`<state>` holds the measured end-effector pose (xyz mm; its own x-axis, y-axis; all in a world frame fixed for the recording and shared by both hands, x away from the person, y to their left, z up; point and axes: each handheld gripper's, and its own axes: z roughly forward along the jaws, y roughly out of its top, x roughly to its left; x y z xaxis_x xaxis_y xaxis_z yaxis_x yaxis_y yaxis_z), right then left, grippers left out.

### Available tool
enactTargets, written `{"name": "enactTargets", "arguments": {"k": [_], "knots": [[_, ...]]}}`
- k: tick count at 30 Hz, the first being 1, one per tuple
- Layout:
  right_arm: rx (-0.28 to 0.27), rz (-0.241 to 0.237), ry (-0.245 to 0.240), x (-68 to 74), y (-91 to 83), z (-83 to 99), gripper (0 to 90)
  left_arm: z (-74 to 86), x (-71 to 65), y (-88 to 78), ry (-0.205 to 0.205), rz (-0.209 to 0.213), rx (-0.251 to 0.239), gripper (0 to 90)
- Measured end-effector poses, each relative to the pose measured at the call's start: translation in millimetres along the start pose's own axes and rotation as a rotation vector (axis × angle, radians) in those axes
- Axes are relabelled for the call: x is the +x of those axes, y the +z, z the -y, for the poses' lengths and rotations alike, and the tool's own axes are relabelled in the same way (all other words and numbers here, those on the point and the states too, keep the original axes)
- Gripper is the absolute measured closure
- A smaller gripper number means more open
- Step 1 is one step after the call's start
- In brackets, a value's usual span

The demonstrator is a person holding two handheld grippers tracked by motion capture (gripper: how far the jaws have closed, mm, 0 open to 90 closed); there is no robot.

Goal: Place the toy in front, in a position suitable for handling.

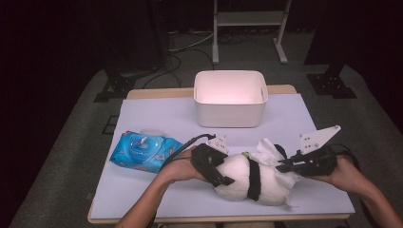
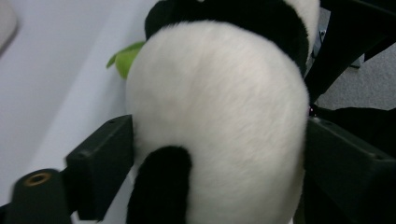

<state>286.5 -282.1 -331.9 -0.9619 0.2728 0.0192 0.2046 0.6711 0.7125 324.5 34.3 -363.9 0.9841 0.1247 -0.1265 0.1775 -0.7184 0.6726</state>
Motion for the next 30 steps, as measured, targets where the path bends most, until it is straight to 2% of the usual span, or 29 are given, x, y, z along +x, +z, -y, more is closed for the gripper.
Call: {"name": "enactTargets", "arguments": {"k": [3, 5, 6, 9, 10, 13, 17, 20, 25, 30], "knots": [[-0.003, -0.006, 0.005, 0.9, -0.4, 2.4, 83.1, 1.1, 2.3, 2.5, -0.02, 0.027, -0.006, 8.9], [-0.006, -0.011, 0.006, 1.0, -0.5, 3.5, 83.1, 1.5, 2.7, 5.6, -0.019, 0.042, -0.012, 9.1], [-0.007, -0.01, 0.007, 1.1, -0.5, 3.6, 83.1, 1.6, 2.5, 7.0, -0.006, 0.035, -0.011, 10.4], [-0.008, -0.005, 0.004, 1.2, 0.2, 1.2, 83.1, 1.7, 0.6, 5.5, 0.022, 0.014, -0.026, 24.6], [-0.008, -0.002, 0.002, 1.0, 0.3, 0.2, 83.1, 1.6, 0.4, 3.8, 0.037, -0.002, -0.029, 27.4], [-0.004, 0.014, -0.01, -0.7, 0.5, -5.4, 83.2, 1.1, 1.4, -0.7, 0.046, -0.035, -0.047, 32.7], [-0.001, 0.036, -0.02, -6.0, 2.1, -14.0, 83.1, -1.6, 3.8, -8.1, 0.062, -0.096, -0.062, 33.9], [-0.007, 0.04, -0.022, -10.2, 4.4, -19.7, 83.2, -4.5, 2.5, -10.7, 0.081, -0.13, -0.053, 33.9], [-0.014, 0.013, -0.046, -10.6, 17.2, -34.5, 83.2, -3.7, -3.1, -8.6, 0.108, -0.131, -0.051, 33.3], [0.006, -0.013, -0.073, -8.1, 35.7, -49.3, 83.2, -1.9, -7.9, -8.0, 0.126, -0.134, -0.039, 31.7]]}}
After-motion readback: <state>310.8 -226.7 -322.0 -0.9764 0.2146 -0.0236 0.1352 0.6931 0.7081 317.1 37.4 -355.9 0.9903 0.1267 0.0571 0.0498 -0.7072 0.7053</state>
